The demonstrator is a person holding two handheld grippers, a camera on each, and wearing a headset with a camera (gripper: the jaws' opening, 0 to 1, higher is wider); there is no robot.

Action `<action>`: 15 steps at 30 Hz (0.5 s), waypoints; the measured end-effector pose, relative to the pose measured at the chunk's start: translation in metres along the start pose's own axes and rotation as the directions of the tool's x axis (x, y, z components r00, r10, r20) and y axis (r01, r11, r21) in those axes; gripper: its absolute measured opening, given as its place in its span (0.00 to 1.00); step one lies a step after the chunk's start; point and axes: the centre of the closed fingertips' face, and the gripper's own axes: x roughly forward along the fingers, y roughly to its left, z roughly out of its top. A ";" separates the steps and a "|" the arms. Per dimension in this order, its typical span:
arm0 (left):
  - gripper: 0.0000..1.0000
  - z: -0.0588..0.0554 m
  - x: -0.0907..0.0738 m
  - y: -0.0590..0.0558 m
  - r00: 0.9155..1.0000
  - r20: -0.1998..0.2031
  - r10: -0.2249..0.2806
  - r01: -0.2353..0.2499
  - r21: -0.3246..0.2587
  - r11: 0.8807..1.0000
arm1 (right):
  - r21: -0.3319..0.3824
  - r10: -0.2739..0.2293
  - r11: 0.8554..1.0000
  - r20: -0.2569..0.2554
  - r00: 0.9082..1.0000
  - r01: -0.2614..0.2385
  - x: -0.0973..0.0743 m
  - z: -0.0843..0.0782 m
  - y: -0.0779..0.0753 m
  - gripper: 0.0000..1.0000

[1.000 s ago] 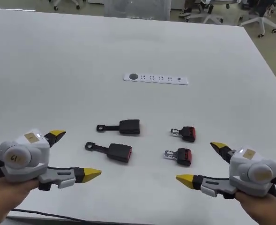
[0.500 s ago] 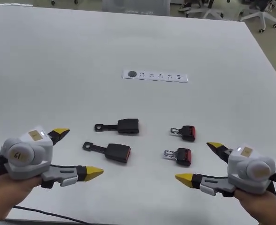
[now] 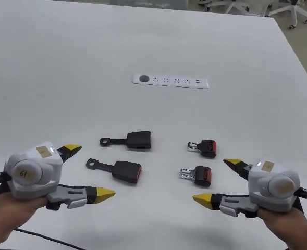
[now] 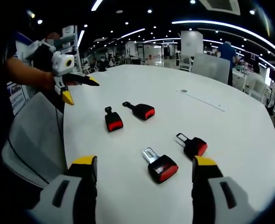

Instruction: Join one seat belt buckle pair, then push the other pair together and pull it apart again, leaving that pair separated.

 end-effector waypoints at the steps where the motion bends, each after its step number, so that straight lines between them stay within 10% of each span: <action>1: 0.92 0.000 0.001 0.000 1.000 0.000 -0.001 0.001 0.000 1.000 | 0.000 0.001 1.000 -0.001 1.000 -0.001 0.000 0.000 0.000 0.85; 15: 0.85 -0.005 0.023 0.002 0.998 -0.028 -0.058 0.058 0.003 0.998 | -0.036 0.067 0.997 -0.077 0.995 -0.070 0.018 -0.012 -0.006 0.76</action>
